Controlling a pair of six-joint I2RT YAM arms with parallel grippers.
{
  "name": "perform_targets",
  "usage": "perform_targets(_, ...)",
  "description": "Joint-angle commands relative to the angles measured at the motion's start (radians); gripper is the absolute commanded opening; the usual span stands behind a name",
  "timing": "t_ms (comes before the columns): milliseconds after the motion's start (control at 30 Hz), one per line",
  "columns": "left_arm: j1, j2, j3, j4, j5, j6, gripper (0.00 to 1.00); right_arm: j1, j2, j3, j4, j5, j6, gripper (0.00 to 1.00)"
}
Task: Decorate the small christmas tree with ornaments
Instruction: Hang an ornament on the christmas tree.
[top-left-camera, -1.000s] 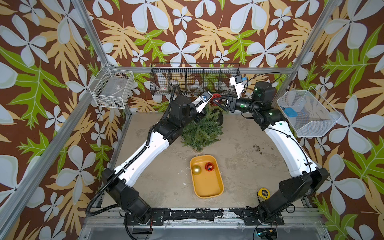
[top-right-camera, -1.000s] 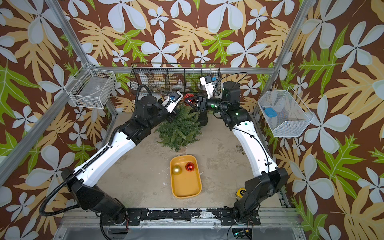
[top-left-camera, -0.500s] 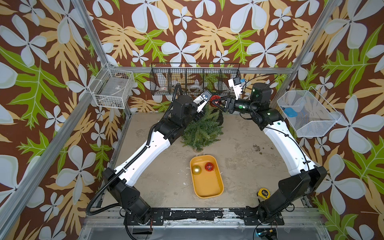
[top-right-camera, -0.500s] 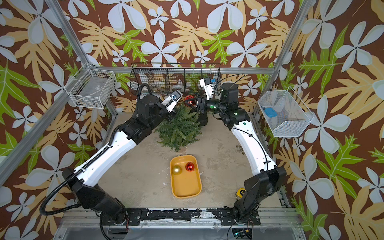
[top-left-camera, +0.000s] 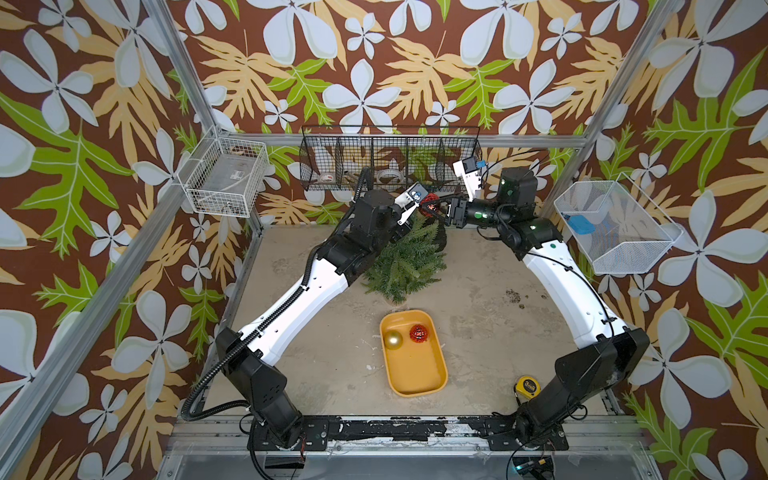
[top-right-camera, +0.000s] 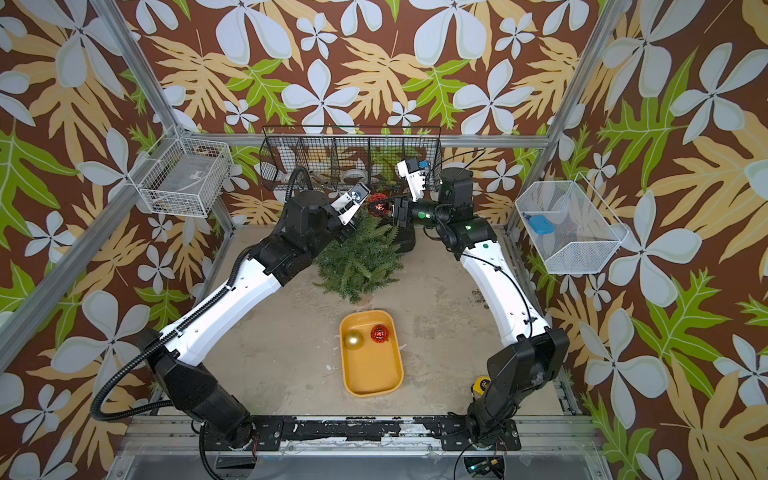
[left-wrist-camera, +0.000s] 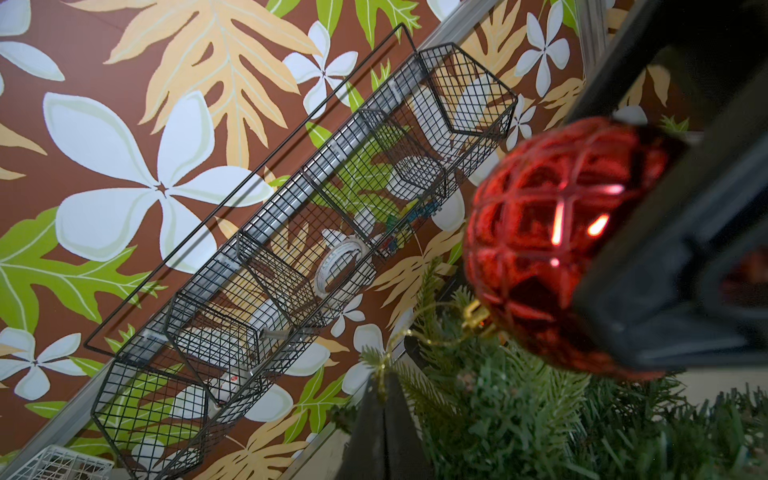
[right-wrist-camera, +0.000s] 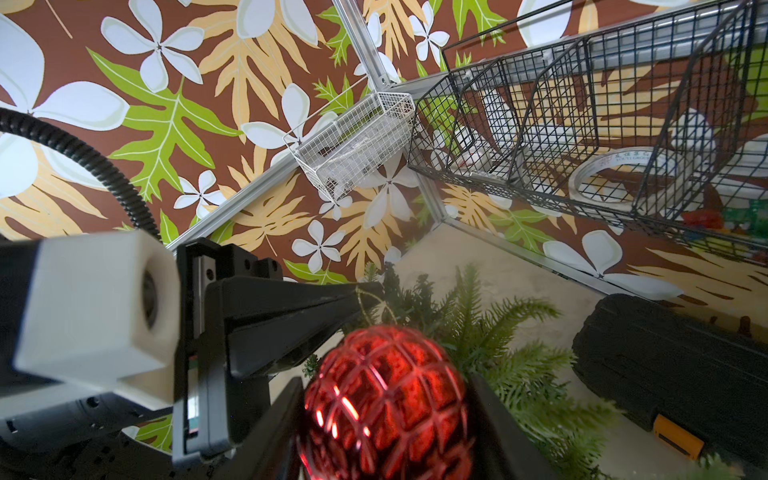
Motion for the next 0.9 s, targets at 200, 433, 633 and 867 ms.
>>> perform_targets(200,0.001,-0.015,-0.016,-0.115,0.037,-0.022,0.00,0.002,-0.003,0.000,0.023,0.011,-0.012,0.49)
perform_targets(433,0.000,-0.006,-0.010,-0.140,0.039,-0.029,0.00,0.001,-0.003,0.007,0.024,0.007,-0.015,0.49)
perform_targets(633,0.000,-0.010,-0.010,-0.139,0.053,-0.047,0.00,0.002,-0.005,0.001,0.044,-0.005,-0.016,0.49)
perform_targets(867,0.019,0.005,0.031,-0.172,0.102,-0.081,0.00,0.002,-0.001,0.007,0.056,0.019,-0.104,0.49)
